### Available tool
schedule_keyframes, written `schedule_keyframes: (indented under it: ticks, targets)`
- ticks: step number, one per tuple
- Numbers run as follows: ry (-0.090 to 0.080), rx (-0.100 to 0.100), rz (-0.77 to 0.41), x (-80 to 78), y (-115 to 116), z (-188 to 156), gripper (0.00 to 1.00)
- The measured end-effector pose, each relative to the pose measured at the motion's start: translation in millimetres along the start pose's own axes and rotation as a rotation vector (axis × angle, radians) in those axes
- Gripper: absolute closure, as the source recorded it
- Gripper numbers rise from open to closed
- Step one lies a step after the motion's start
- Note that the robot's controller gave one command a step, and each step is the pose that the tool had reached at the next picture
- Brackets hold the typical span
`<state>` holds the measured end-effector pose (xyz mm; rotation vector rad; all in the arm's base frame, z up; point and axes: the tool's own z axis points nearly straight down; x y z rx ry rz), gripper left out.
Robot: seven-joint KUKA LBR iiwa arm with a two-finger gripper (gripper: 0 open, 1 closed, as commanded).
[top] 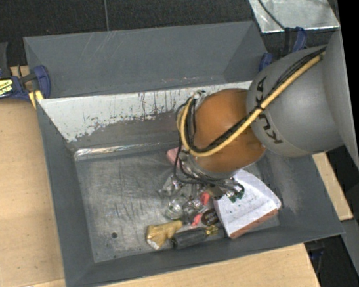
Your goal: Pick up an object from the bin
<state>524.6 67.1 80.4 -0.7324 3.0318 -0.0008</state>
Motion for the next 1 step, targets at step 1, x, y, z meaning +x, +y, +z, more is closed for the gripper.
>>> schedule_keyframes:
  ticks: [1]
  targets:
    - [0.020,-0.006,-0.012,-15.4,7.0,-32.7,1.00]
